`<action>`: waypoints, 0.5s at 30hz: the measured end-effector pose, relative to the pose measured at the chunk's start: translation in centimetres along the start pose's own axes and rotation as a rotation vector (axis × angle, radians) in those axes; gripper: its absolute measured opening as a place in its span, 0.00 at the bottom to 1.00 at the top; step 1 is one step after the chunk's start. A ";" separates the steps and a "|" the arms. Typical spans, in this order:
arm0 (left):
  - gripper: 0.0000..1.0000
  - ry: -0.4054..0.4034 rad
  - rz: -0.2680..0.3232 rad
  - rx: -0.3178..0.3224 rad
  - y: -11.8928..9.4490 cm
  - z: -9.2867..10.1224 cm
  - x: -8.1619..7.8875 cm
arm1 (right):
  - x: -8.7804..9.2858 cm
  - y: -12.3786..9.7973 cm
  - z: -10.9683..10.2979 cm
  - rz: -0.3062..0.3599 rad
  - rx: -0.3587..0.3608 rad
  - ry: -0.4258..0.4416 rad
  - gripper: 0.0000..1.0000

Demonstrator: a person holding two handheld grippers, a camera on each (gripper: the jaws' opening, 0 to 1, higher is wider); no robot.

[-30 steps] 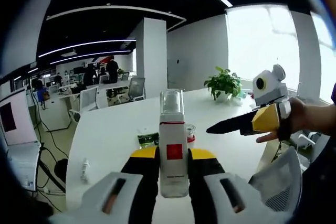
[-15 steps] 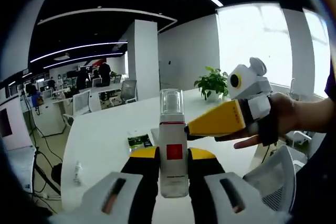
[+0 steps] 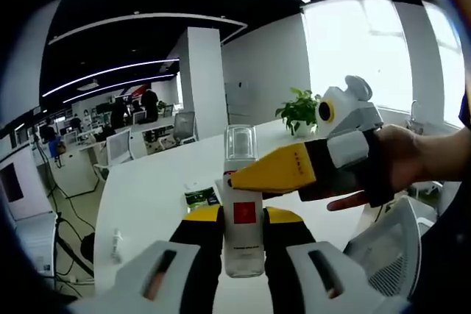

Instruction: Arrange the skincare products in the storage area until every visible bottle or jar stands upright without overlapping.

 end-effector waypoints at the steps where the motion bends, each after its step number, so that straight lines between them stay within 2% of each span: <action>1: 0.23 -0.001 -0.002 0.000 0.0 0.0 0.0 | 0.0 0.1 0.0 0.004 0.003 0.008 0.38; 8: 0.23 0.003 -0.005 -0.005 -0.1 0.1 0.0 | 0.4 0.3 -0.1 -0.001 0.002 0.021 0.30; 12: 0.23 0.000 -0.009 -0.004 0.0 0.1 0.0 | 0.2 0.3 0.0 0.013 0.007 0.021 0.20; 14: 0.23 -0.003 -0.010 0.000 0.0 0.1 0.1 | 0.1 0.2 -0.3 0.015 -0.017 0.005 0.15; 15: 0.23 -0.004 -0.008 0.001 0.1 0.1 0.0 | 0.1 0.2 -0.3 0.015 -0.004 -0.001 0.15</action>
Point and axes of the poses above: the point that each gripper's makers call its tool centre point, and the gripper's own axes: y roughly forward along the fingers, z roughly to its right, x roughly out of its underside, the point moved 5 cm from there along -y, roughly backward along the fingers, and after that the axes turned 15 degrees about x, right-handed, at the moved point
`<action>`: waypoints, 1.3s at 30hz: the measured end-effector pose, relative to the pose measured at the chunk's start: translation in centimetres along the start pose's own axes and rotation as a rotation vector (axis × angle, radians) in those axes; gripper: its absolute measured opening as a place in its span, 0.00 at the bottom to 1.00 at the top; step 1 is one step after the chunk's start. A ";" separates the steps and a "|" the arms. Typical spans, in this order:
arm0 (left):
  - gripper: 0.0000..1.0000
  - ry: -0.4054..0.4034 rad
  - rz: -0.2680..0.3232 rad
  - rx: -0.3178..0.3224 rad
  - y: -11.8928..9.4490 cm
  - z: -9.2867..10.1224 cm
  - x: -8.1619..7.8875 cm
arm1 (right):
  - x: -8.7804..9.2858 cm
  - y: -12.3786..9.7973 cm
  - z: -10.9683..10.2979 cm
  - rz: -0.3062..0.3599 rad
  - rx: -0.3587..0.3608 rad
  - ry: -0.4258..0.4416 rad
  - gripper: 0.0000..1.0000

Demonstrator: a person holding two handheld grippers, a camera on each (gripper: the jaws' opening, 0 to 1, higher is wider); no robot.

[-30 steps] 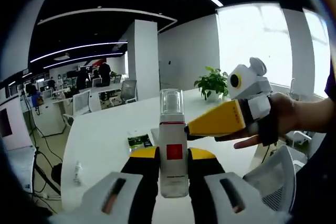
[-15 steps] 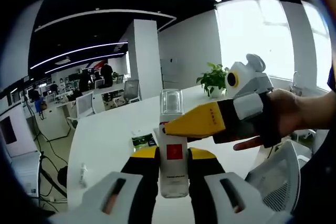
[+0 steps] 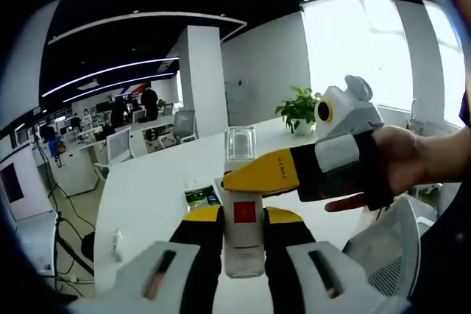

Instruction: Arrange the skincare products in the storage area until every visible bottle or jar stands upright without overlapping.

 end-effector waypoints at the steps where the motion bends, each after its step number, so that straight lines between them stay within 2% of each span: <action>1: 0.23 -0.002 -0.002 0.000 0.0 0.0 0.0 | 0.0 -0.1 -0.2 0.002 -0.002 -0.014 0.15; 7: 0.23 -0.004 0.006 0.010 0.1 0.2 -0.1 | -0.1 -0.4 -0.1 0.016 -0.009 -0.007 0.14; 15: 0.25 -0.001 0.018 0.046 0.4 0.6 -0.4 | -0.6 -1.2 -0.3 0.045 -0.028 -0.071 0.13; 16: 0.27 0.009 0.022 0.066 0.5 0.8 -0.4 | -0.7 -1.3 -0.3 0.041 -0.028 -0.089 0.13; 17: 0.29 0.017 -0.003 0.076 0.6 0.9 -0.1 | -0.9 -1.4 -0.5 0.054 -0.039 -0.094 0.13; 18: 0.33 0.018 -0.027 0.091 0.7 1.1 0.3 | -1.3 -1.6 -0.7 0.071 -0.058 -0.088 0.13; 19: 0.39 0.009 -0.035 0.109 0.9 1.5 0.5 | -1.6 -1.7 -1.0 0.069 -0.099 -0.076 0.13; 20: 0.43 0.002 -0.031 0.118 1.0 1.6 0.6 | -1.7 -1.8 -1.1 0.061 -0.106 -0.087 0.13; 21: 0.46 -0.012 -0.023 0.143 1.1 2.0 0.6 | -1.8 -1.8 -1.0 0.041 -0.112 -0.155 0.13; 24: 0.46 -0.020 -0.017 0.175 0.9 2.4 0.7 | -2.2 -2.2 -0.9 0.013 -0.105 -0.272 0.13; 28: 0.46 -0.070 -0.021 0.227 0.8 2.3 1.1 | -2.6 -3.1 -1.6 0.010 -0.164 -0.332 0.13; 31: 0.45 -0.074 -0.025 0.242 0.6 2.0 1.0 | -2.4 -3.6 -1.9 -0.002 -0.197 -0.417 0.13; 34: 0.46 -0.096 -0.018 0.274 0.5 2.0 1.0 | -2.1 -4.0 -1.8 -0.011 -0.198 -0.517 0.13; 39: 0.49 -0.110 -0.049 0.271 0.4 1.8 2.0 | -1.7 -4.2 -1.0 -0.010 -0.171 -0.619 0.13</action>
Point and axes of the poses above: the point that each gripper's makers call its tool centre point, and the gripper's own axes: y roughly forward along the fingers, z roughly to its right, x roughly out of its underside, the point moved 5 cm from there along -y, roughly backward along the fingers, and after that the axes turned 15 degrees about x, right-handed, at the moved point
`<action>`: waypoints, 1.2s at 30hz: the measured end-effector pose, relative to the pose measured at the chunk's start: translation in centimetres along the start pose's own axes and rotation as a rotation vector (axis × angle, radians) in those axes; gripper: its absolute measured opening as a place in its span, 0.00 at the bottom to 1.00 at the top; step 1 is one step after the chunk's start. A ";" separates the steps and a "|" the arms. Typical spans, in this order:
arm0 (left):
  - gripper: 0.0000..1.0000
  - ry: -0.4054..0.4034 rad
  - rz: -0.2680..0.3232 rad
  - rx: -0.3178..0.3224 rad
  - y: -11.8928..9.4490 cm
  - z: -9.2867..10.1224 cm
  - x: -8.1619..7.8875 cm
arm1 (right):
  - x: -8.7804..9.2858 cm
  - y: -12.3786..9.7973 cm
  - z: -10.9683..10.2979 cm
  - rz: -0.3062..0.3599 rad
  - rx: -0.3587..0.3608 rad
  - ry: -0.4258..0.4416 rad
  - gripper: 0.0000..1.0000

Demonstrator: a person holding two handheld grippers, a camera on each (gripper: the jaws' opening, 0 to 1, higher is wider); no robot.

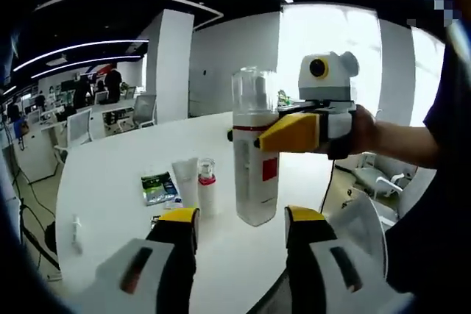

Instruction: Arrange the skincare products in the storage area until every visible bottle or jar stands upright without overlapping.

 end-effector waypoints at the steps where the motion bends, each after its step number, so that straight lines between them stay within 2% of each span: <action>1: 0.51 -0.007 -0.001 -0.001 0.0 -0.1 0.1 | 0.1 -0.1 0.0 -0.002 0.001 -0.005 0.13; 6: 0.63 -0.036 -0.016 -0.004 -0.2 -0.2 0.8 | 0.7 -0.4 0.7 -0.019 0.024 -0.004 0.13; 22: 0.86 -0.079 -0.094 -0.012 -0.2 -0.9 2.6 | 1.2 -1.0 2.2 -0.033 0.058 -0.023 0.13; 28: 0.99 -0.077 -0.127 -0.017 -0.4 -1.0 3.4 | 1.7 -1.1 2.4 -0.044 0.054 -0.032 0.13; 36: 0.99 -0.089 -0.152 -0.015 -0.5 -0.8 3.8 | 2.1 -1.1 2.3 -0.050 0.051 -0.029 0.13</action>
Point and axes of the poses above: the point that each gripper's makers call its tool centre point, and the gripper's own axes: y roughly forward along the fingers, z roughly to its right, x roughly out of its underside, the point moved 5 cm from there along -y, roughly backward along the fingers, and after that the axes turned 15 degrees about x, right-handed, at the moved point
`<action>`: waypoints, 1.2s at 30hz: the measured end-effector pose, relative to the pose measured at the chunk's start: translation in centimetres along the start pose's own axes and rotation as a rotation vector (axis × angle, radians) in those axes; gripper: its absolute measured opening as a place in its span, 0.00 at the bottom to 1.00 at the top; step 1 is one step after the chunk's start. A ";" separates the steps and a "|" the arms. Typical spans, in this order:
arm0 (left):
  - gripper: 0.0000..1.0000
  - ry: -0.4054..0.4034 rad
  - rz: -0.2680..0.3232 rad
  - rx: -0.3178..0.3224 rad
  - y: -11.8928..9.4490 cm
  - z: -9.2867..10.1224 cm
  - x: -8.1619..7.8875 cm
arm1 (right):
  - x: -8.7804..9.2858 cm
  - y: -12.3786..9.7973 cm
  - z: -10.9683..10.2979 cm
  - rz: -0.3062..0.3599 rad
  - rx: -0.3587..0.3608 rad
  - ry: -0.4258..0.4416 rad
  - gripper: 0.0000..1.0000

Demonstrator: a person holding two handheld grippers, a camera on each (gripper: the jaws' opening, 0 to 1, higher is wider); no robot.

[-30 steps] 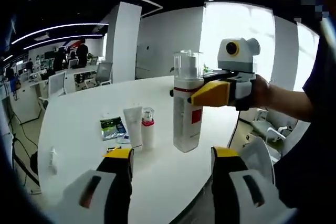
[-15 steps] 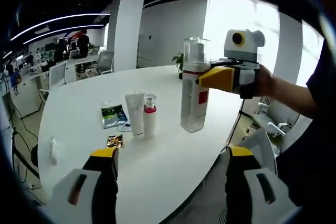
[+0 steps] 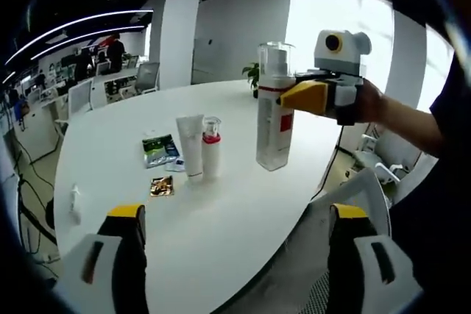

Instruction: Arrange the skincare products in the storage area until every visible bottle or jar stands upright without overlapping.

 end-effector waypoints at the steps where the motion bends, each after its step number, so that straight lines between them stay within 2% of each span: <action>1: 0.99 -0.001 0.000 0.000 0.0 0.0 0.0 | 0.0 0.0 0.0 -0.001 -0.002 -0.002 0.13; 9: 0.99 -0.011 -0.008 -0.008 -0.1 -0.1 0.2 | 0.3 0.0 0.1 -0.004 -0.003 -0.002 0.13; 16: 0.99 0.016 -0.051 -0.034 -0.3 -0.1 0.9 | 0.8 0.2 0.8 -0.001 0.014 0.018 0.13; 20: 0.99 -0.011 -0.033 -0.046 -0.9 -0.3 1.3 | 1.4 0.8 1.2 -0.014 0.023 0.012 0.13; 25: 0.99 -0.046 -0.060 -0.074 -1.8 -1.2 2.9 | 2.2 1.3 1.7 -0.013 0.022 0.011 0.13; 32: 0.99 -0.068 -0.057 -0.102 -2.7 -1.9 3.2 | 3.6 2.0 2.6 -0.017 0.033 0.020 0.13; 36: 0.99 -0.082 -0.052 -0.110 -2.9 -2.1 3.4 | 4.3 2.4 3.2 -0.022 0.037 -0.003 0.13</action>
Point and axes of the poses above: the point that each gripper's makers call its tool centre point, and the gripper's own axes: y roughly forward along the fingers, z roughly to its right, x roughly out of its underside, the point moved 5 cm from there along -y, roughly backward along the fingers, and after that the axes turned 15 degrees about x, right-handed, at the moved point
